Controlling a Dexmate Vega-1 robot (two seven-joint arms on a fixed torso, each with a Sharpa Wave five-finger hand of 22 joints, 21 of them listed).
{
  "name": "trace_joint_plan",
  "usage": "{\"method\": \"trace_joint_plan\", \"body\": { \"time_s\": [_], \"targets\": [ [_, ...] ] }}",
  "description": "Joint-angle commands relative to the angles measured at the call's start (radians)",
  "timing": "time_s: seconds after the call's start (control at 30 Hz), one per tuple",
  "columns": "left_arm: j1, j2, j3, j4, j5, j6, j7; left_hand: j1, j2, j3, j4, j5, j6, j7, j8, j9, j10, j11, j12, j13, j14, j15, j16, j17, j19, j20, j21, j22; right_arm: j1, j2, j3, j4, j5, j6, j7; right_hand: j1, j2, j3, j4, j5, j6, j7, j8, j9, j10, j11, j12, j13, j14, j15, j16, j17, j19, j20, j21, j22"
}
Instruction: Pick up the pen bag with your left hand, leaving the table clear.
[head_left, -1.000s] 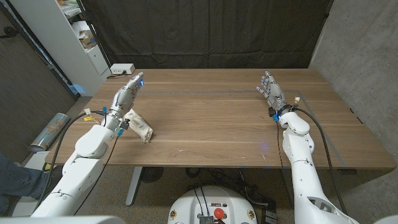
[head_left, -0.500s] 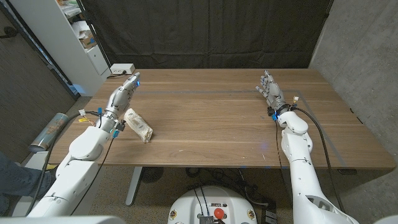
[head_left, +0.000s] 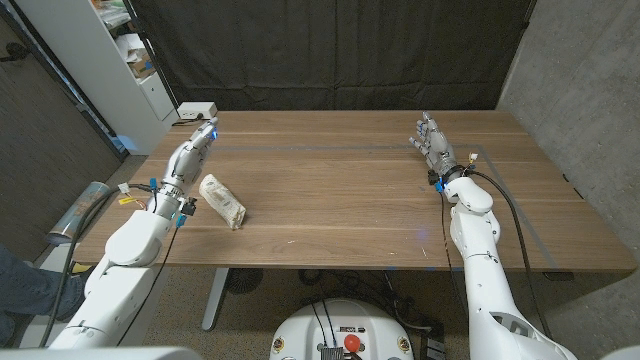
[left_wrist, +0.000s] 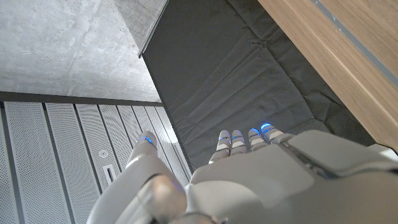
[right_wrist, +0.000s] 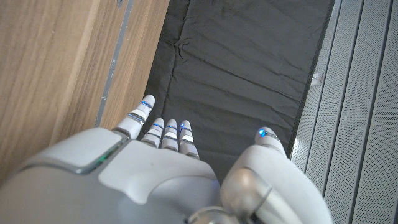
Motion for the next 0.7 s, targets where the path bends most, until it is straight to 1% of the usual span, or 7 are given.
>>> {"method": "trace_joint_plan", "body": {
  "time_s": [0.03, 0.1, 0.23, 0.3, 0.43, 0.53, 0.7],
  "targets": [
    [0.052, -0.045, -0.034, -0.002, 0.082, -0.063, 0.054, 0.010, 0.000, -0.001, 0.000, 0.001, 0.009, -0.001, 0.002, 0.003, 0.004, -0.006, 0.002, 0.005, 0.003, 0.000, 0.003, 0.003, -0.047, 0.004, 0.006, 0.006, 0.001, 0.003, -0.009, -0.008, -0.010, -0.007, -0.002, 0.005, 0.007, -0.004, 0.001, 0.008, 0.006, -0.003, 0.003, 0.004, 0.005, 0.007, 0.009, 0.002, 0.001, 0.008, 0.005, 0.002, 0.005, 0.003, 0.008, 0.005],
    [0.060, -0.054, -0.040, -0.007, 0.115, -0.068, 0.076, 0.010, 0.000, -0.001, 0.000, 0.001, 0.009, -0.001, 0.002, 0.003, 0.005, -0.007, 0.002, 0.005, 0.005, -0.001, 0.003, 0.003, -0.047, 0.005, 0.006, 0.006, 0.000, 0.003, -0.009, -0.008, -0.010, -0.007, 0.000, 0.005, 0.008, -0.004, 0.001, 0.008, 0.005, -0.003, 0.003, 0.004, 0.005, 0.007, 0.009, 0.002, 0.001, 0.008, 0.005, 0.002, 0.005, 0.004, 0.008, 0.005],
    [0.070, -0.059, -0.047, -0.011, 0.121, -0.080, 0.077, 0.012, 0.001, -0.001, -0.001, 0.001, 0.013, -0.003, 0.003, 0.003, 0.007, -0.011, 0.003, 0.005, 0.006, -0.002, 0.003, 0.003, -0.046, 0.005, 0.007, 0.006, -0.003, 0.004, -0.010, -0.009, -0.010, -0.006, 0.001, 0.005, 0.008, -0.005, 0.001, 0.009, 0.005, -0.003, 0.003, 0.004, 0.005, 0.007, 0.009, 0.002, 0.002, 0.007, 0.006, 0.002, 0.005, 0.005, 0.008, 0.005],
    [0.082, -0.068, -0.059, -0.026, 0.177, -0.078, 0.112, 0.013, 0.001, -0.002, -0.001, 0.001, 0.016, -0.005, 0.004, 0.003, 0.008, -0.010, 0.003, 0.005, 0.008, -0.004, 0.004, 0.003, -0.045, 0.004, 0.007, 0.006, -0.004, 0.004, -0.010, -0.011, -0.009, -0.007, 0.002, 0.006, 0.008, -0.005, 0.001, 0.009, 0.005, -0.004, 0.003, 0.004, 0.005, 0.007, 0.009, 0.002, 0.002, 0.008, 0.005, 0.002, 0.005, 0.005, 0.008, 0.005],
    [0.092, -0.078, -0.070, -0.034, 0.210, -0.088, 0.131, 0.015, 0.002, -0.002, -0.002, 0.002, 0.019, -0.005, 0.004, 0.003, 0.013, -0.013, 0.004, 0.005, 0.012, -0.006, 0.005, 0.003, -0.044, 0.005, 0.007, 0.006, -0.011, 0.004, -0.011, -0.017, -0.009, -0.008, 0.003, 0.006, 0.008, -0.005, 0.001, 0.009, 0.005, -0.004, 0.002, 0.004, 0.006, 0.007, 0.009, 0.002, 0.002, 0.007, 0.005, 0.002, 0.005, 0.005, 0.008, 0.005],
    [0.097, -0.079, -0.073, -0.038, 0.201, -0.088, 0.122, 0.017, 0.002, -0.002, -0.002, 0.002, 0.020, -0.006, 0.004, 0.003, 0.015, -0.014, 0.005, 0.005, 0.015, -0.008, 0.005, 0.003, -0.043, 0.005, 0.007, 0.006, -0.016, 0.004, -0.011, -0.024, -0.008, -0.010, 0.004, 0.006, 0.008, -0.006, 0.001, 0.010, 0.005, -0.004, 0.002, 0.004, 0.005, 0.008, 0.009, 0.002, 0.003, 0.007, 0.006, 0.002, 0.005, 0.005, 0.008, 0.005],
    [0.107, -0.090, -0.084, -0.050, 0.231, -0.089, 0.138, 0.019, 0.003, -0.002, -0.003, 0.002, 0.023, -0.009, 0.004, 0.003, 0.020, -0.018, 0.006, 0.005, 0.017, -0.009, 0.006, 0.003, -0.041, 0.005, 0.008, 0.006, -0.025, 0.003, -0.011, -0.035, -0.008, -0.013, 0.003, 0.006, 0.009, -0.006, 0.001, 0.010, 0.005, -0.005, 0.002, 0.004, 0.006, 0.007, 0.009, 0.002, 0.003, 0.007, 0.006, 0.002, 0.005, 0.006, 0.008, 0.005]
  ]
}}
